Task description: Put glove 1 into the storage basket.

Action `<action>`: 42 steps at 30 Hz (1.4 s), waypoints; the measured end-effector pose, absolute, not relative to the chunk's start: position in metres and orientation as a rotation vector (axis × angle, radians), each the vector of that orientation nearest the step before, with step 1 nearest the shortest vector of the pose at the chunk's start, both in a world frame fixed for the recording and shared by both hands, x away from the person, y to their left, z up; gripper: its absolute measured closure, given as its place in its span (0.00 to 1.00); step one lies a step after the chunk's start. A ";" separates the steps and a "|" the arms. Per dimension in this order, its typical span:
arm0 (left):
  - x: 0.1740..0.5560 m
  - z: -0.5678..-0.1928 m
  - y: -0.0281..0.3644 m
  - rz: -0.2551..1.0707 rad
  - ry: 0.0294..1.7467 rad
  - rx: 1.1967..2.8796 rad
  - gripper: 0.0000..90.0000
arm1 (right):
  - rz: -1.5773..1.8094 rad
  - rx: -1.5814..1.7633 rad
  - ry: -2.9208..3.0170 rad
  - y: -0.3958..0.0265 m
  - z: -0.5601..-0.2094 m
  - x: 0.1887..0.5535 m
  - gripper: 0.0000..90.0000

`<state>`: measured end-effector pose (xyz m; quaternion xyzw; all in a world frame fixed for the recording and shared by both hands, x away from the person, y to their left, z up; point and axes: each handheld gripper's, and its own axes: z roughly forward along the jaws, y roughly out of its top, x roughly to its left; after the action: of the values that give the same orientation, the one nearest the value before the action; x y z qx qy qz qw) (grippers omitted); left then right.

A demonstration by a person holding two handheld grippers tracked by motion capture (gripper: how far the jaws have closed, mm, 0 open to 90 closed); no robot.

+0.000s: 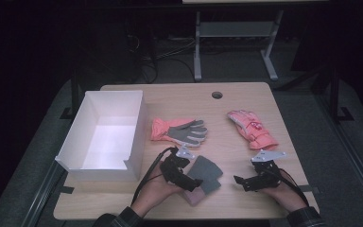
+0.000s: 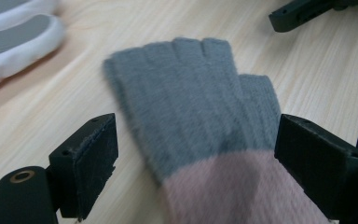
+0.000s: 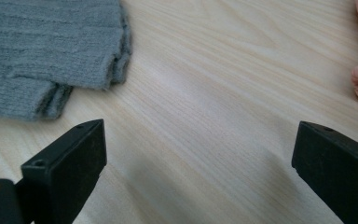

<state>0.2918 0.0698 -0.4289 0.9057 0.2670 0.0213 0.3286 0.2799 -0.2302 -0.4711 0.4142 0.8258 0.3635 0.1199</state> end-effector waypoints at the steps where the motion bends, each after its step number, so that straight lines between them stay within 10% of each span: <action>1: 0.292 -0.431 0.066 0.068 0.697 2.377 0.14 | 1.064 1.215 2.413 -0.231 -0.471 0.280 0.03; 30: 0.295 -0.456 0.054 0.042 0.714 2.449 0.16 | 1.058 1.195 2.399 -0.229 -0.469 0.279 0.03; 42: 0.296 -0.453 0.055 -0.140 0.653 2.423 0.69 | 1.055 1.184 2.399 -0.228 -0.469 0.279 0.03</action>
<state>0.2962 0.0545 -0.4528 0.9168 0.2471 -0.0531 0.3091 0.2789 -0.2284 -0.4688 0.4082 0.8268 0.3636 0.1325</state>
